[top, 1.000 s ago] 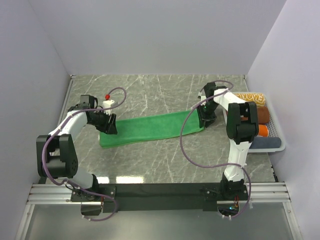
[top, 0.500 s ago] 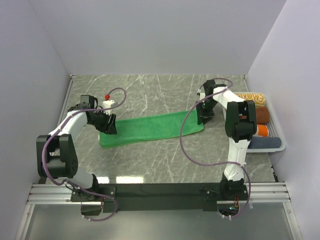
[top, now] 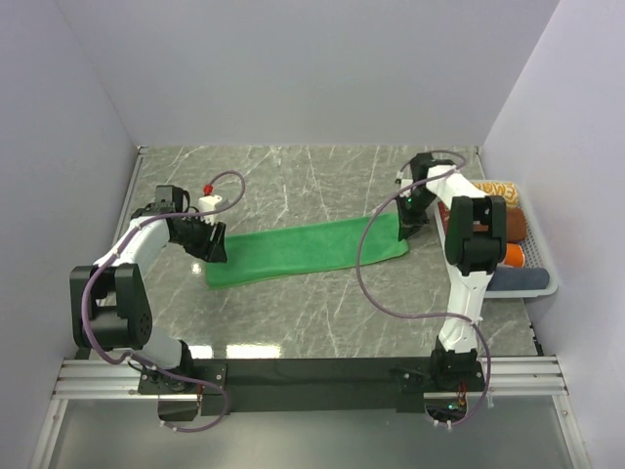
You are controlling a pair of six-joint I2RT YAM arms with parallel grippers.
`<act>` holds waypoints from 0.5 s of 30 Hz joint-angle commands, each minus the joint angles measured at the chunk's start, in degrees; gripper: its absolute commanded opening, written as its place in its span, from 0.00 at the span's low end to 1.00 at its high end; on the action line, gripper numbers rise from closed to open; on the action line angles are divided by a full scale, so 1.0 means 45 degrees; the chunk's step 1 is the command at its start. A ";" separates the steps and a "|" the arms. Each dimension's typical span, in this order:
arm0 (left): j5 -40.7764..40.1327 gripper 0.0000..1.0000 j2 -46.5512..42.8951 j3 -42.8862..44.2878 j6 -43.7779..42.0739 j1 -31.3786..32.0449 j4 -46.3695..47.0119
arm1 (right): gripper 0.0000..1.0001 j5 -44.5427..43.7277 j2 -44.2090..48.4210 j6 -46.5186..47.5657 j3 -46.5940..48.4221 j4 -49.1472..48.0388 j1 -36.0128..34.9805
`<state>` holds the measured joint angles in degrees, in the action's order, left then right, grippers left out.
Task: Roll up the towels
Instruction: Fold the towel
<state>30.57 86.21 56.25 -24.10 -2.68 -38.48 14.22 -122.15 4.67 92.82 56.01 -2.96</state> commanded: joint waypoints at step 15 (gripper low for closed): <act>0.2461 0.91 -0.0135 0.1152 -0.0172 -0.2002 -0.1642 | 0.00 0.4261 0.1500 0.0565 0.1386 0.0778 -0.2250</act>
<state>36.40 85.62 59.00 -23.81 -10.87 -42.92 27.05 -117.45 8.05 98.13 59.81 -10.59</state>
